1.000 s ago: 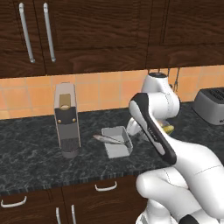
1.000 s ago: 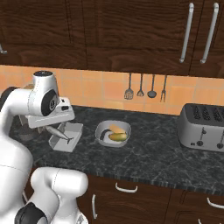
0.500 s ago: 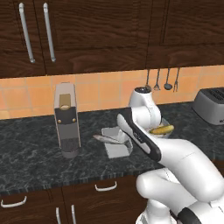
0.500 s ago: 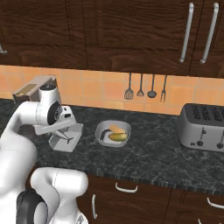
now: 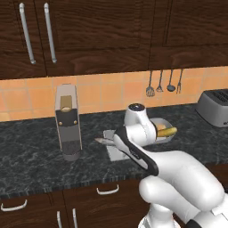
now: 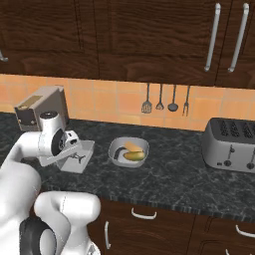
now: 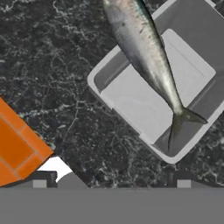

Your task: Take the meat container that has the fish and place it on the second highest rack of the freezer. Then take the vegetable container that has the squash and cucumber and place it on the highest rack of the freezer.

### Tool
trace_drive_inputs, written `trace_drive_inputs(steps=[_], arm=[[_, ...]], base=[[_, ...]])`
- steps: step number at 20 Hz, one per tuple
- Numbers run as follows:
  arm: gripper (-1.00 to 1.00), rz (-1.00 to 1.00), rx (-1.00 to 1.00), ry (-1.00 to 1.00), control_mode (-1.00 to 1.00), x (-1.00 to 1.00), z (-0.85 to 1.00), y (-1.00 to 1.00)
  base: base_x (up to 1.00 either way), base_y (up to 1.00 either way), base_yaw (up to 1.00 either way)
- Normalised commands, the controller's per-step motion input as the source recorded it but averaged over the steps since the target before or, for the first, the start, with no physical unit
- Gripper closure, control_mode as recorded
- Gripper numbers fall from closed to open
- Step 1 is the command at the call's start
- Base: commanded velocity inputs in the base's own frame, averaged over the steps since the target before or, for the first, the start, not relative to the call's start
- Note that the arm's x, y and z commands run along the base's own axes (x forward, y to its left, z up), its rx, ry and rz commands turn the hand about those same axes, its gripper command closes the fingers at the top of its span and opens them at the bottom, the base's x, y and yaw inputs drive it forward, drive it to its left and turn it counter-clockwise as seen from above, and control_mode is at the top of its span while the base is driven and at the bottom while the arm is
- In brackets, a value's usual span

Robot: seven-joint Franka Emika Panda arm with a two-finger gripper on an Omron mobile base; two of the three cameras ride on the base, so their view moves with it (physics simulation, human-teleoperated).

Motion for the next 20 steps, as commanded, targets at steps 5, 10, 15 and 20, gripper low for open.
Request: trace_drive_inputs(steps=[5, 10, 15, 20], arm=[[-1.00, 0.02, 0.00, 0.00, -1.00, -0.02, -0.17, 0.14], [-1.00, 0.02, -0.03, 0.03, -1.00, -0.18, -0.08, 0.50], [-1.00, 0.02, 0.01, 0.07, -1.00, 0.30, -0.10, 0.00], [-1.00, 0.00, 0.04, 0.13, -1.00, 0.35, 0.00, -0.26]], base=[[0.00, 0.00, 0.00], [0.00, 0.00, 0.00], [0.00, 0.00, 0.00], [0.00, 0.00, 0.00]])
